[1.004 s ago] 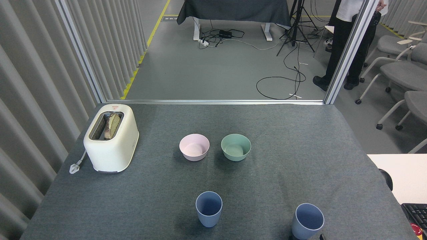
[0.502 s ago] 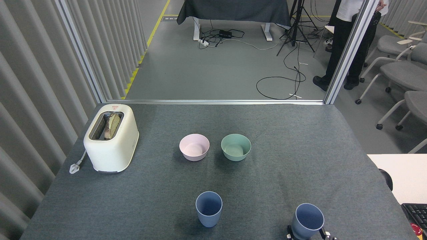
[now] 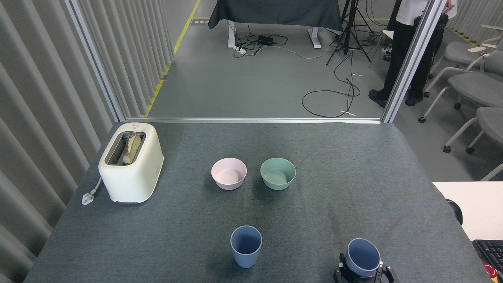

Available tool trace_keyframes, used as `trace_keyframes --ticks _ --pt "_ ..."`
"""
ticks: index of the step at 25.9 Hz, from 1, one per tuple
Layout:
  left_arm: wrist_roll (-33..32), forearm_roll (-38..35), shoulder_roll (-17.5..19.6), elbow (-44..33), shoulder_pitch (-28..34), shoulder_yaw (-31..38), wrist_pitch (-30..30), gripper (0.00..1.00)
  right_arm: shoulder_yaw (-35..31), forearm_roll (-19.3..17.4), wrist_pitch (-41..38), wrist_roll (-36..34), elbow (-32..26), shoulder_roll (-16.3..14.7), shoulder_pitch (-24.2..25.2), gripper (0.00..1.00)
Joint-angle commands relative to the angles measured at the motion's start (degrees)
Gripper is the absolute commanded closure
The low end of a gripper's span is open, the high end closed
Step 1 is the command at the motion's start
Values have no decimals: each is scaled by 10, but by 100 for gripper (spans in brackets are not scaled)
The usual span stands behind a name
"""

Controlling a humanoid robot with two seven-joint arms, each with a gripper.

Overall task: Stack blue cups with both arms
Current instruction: 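Lift the held blue cup and carry it above the first cup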

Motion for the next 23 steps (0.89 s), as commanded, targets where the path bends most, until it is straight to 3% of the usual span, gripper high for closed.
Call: trace_keyframes --ticks 1,5,9,14,17,23 --pt "0 0 0 0 0 0 0 0 1 4 0 -6 -9 4 -1 44" --pt "0 1 0 0 -1 0 0 0 5 5 -3 4 -55 12 -24 45" --pt "0 1 -2 0 -2 -1 0 0 83 11 9 71 -51 39 -123 44" --pt "0 1 -4 1 -5 -1 0 0 228 61 46 107 -11 123 -217 42" --pt "0 1 -4 0 -5 0 0 0 281 65 47 124 -11 152 -220 41" --pt "0 1 -4 0 -9 0 0 0 316 75 48 131 -22 149 -174 39"
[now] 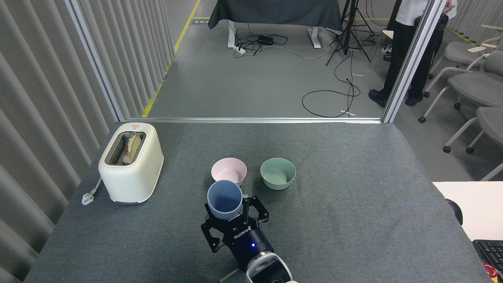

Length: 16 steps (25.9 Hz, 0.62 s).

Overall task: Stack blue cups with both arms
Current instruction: 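Lift the held blue cup and carry it above the first cup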

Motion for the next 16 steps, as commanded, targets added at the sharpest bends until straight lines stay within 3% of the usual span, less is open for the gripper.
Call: trace_keyframes --ticks 1,6,16 --pt "0 0 0 0 -2 0 0 0 11 2 2 1 -8 -5 27 39" --pt "-1 -1 0 -4 -7 1 0 0 2 -2 2 -2 -23 -29 42 38" --pt "-1 0 0 -4 -20 13 -2 0 -20 -5 1 -6 -22 -32 61 37"
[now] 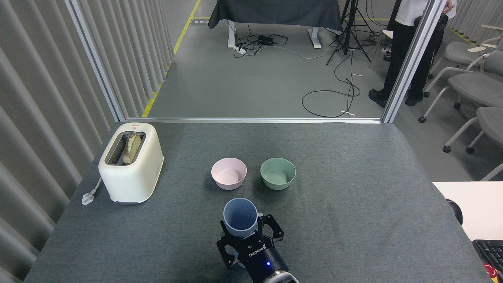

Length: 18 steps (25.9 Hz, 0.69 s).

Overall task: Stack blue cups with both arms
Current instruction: 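Lower the held cup down into the first blue cup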

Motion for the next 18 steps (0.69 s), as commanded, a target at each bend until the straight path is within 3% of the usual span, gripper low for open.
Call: trace_keyframes --ticks 1,16,18 --pt "0 0 -1 0 0 2 -1 0 -1 -1 0 -1 0 0 6 36" --pt "0 1 -1 3 0 4 -1 0 -15 -2 1 -22 10 -9 27 35" --pt "0 0 -1 3 0 4 -1 0 -15 -4 1 -21 12 -10 28 22"
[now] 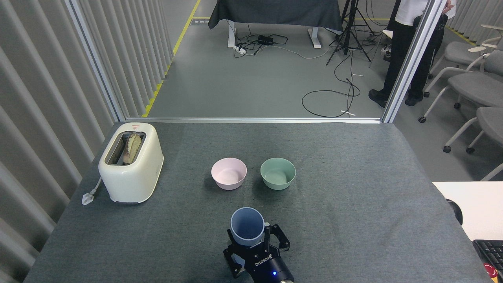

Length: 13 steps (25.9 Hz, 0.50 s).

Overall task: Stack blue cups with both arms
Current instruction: 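Lower the held cup down into the first blue cup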

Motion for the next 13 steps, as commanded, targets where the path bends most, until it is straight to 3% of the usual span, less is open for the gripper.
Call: trace_keyframes --ticks 1,3,8,13 --pt "0 0 0 0 0 0 0 0 -1 -3 0 0 5 -3 2 13" --pt "0 0 0 0 0 0 0 0 -1 -3 0 -1 10 -2 2 1" --pt "0 0 1 0 0 0 0 0 0 -16 -7 -12 -8 0 2 0" --pt "0 0 0 0 -1 1 0 0 -5 -45 -28 -55 -106 -5 1 0"
